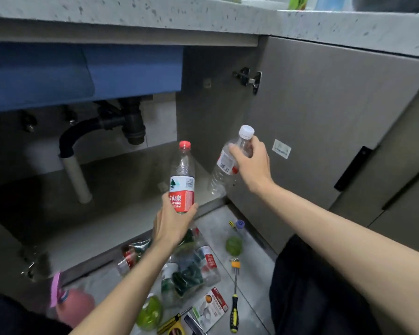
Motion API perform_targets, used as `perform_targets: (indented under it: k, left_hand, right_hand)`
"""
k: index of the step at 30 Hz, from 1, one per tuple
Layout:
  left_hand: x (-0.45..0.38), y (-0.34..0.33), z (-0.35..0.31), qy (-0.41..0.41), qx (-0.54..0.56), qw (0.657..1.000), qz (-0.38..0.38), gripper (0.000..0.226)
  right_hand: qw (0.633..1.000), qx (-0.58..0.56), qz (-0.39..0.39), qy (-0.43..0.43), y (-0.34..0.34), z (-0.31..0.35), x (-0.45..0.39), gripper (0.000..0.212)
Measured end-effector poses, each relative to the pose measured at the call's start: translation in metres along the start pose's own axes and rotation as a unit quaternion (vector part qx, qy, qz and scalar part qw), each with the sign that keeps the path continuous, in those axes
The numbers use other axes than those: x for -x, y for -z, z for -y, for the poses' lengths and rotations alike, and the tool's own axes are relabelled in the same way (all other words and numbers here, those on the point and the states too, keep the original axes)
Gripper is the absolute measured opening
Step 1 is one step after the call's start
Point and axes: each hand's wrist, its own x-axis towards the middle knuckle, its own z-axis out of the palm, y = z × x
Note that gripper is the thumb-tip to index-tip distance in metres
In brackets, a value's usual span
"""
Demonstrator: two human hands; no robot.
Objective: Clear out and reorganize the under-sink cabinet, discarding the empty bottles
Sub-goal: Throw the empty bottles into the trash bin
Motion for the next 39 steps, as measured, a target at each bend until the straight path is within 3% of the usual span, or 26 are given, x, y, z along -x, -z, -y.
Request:
perform_targets:
  k: [6, 11, 16, 20, 25, 30, 33, 36, 39]
  left_hand:
    - [-0.004, -0.030, -0.059, -0.058, 0.069, 0.995, 0.041, 0.063]
    - [0.004, -0.042, -0.106, -0.056, 0.086, 0.979, 0.175, 0.062]
    - [0.014, -0.041, -0.141, -0.100, -0.012, 0.947, 0.306, 0.063]
    - [0.029, -0.042, -0.162, -0.148, -0.114, 0.922, 0.340, 0.063]
    - [0.088, -0.076, -0.181, -0.237, -0.122, 0.892, 0.365, 0.056]
    - [0.163, -0.124, -0.183, -0.297, -0.077, 0.860, 0.409, 0.056]
    - [0.206, -0.164, -0.180, -0.328, -0.115, 0.820, 0.454, 0.053]
    - [0.245, -0.212, -0.174, -0.359, -0.199, 0.773, 0.484, 0.052]
    - [0.275, -0.253, -0.166, -0.351, -0.241, 0.751, 0.506, 0.060]
  right_hand:
    - [0.999, -0.031, 0.011, 0.039, 0.046, -0.015, 0.014, 0.029]
    - [0.999, -0.040, -0.001, -0.003, 0.093, -0.045, 0.049, 0.035]
    - [0.997, -0.019, -0.051, -0.052, 0.148, -0.080, 0.106, 0.035]
    - [0.993, 0.011, -0.069, -0.095, 0.189, -0.096, 0.161, 0.032]
    - [0.983, 0.039, -0.118, -0.137, 0.244, -0.106, 0.237, 0.030]
    - [0.950, 0.076, -0.258, -0.158, 0.313, -0.102, 0.309, 0.031]
    - [0.911, 0.139, -0.331, -0.201, 0.351, -0.117, 0.347, 0.035]
    - [0.879, 0.176, -0.343, -0.280, 0.367, -0.147, 0.370, 0.042]
    - [0.870, 0.143, -0.318, -0.348, 0.361, -0.181, 0.383, 0.034]
